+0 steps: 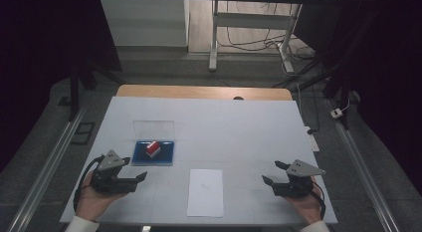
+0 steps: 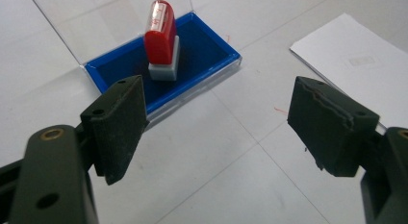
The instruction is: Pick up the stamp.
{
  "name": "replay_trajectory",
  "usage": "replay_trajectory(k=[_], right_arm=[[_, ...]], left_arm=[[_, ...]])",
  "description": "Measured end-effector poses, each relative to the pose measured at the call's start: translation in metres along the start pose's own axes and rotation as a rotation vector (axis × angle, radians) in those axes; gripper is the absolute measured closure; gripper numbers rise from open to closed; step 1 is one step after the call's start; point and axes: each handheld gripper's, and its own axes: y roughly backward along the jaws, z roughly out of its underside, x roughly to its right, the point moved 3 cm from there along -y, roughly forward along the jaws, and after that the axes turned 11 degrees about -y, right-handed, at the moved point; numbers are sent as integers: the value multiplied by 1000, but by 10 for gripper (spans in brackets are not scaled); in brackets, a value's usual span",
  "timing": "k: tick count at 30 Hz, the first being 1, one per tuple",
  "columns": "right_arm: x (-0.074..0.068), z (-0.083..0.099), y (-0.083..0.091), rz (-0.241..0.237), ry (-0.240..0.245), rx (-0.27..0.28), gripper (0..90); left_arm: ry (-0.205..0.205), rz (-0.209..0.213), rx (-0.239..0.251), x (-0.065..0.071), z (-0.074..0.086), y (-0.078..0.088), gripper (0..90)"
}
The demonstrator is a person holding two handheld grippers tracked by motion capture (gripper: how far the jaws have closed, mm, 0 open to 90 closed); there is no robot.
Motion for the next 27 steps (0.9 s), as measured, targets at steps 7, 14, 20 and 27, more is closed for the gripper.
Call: replay_trajectory(k=[7,14,20,27], right_arm=[[0,1,-1,2,5,-12,261],[0,1,-2,1,5,-11,262],[0,1,-3,3,4,-14,262],[-1,2,-3,-7,3,-16,261]], left_arm=[[8,-15,-20,-9,-9,-3,228],[9,-27,-43,-18,-16,-10,241],[-5,-52,-54,-26,-25,-17,244],[-18,-43,-70,-30,-33,-26,258]])
